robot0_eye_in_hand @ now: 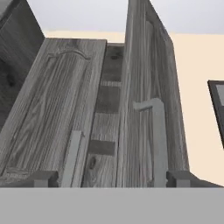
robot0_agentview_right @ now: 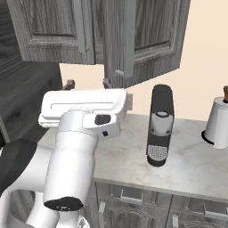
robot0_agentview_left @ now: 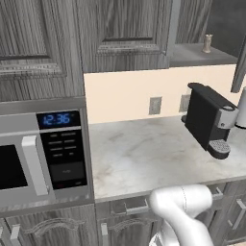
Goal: Get the candle and the beer from the cabinet and move them to the dining counter.
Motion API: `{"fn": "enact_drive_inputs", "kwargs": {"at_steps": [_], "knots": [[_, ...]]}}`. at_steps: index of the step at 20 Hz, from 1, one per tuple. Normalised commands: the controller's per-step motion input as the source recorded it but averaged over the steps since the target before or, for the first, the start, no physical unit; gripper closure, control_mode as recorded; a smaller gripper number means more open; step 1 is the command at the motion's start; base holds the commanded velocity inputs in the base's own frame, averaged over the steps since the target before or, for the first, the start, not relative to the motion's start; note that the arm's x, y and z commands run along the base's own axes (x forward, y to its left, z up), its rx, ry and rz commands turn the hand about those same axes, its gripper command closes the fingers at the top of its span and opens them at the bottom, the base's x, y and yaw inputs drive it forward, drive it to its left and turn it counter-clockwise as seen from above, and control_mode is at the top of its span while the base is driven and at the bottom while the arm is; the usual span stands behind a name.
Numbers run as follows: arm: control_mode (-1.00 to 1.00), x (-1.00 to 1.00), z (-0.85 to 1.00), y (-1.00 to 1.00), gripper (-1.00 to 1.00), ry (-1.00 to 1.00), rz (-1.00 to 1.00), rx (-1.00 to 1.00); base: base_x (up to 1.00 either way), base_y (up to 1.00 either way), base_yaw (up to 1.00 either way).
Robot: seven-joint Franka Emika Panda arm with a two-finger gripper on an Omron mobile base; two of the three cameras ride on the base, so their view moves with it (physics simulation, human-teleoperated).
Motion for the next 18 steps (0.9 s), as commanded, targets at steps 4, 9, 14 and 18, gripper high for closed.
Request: {"fn": "enact_drive_inputs", "kwargs": {"at_steps": [4,9,14,18], "knots": [[-1.00,0.00,-0.01,1.00,-1.00,0.06,-0.21,-0.15,0.00,0.00,0.00],[-1.00,0.02,-0.17,0.78,-1.00,0.12,-0.30,-0.22,0.00,0.00,0.00],[-1.00,0.41,-0.32,0.48,-1.00,0.25,-0.41,-0.21,0.00,0.00,0.00],[-1.00,0.69,-0.26,0.18,-1.00,0.33,-0.43,-0.13,0.00,0.00,0.00]]}}
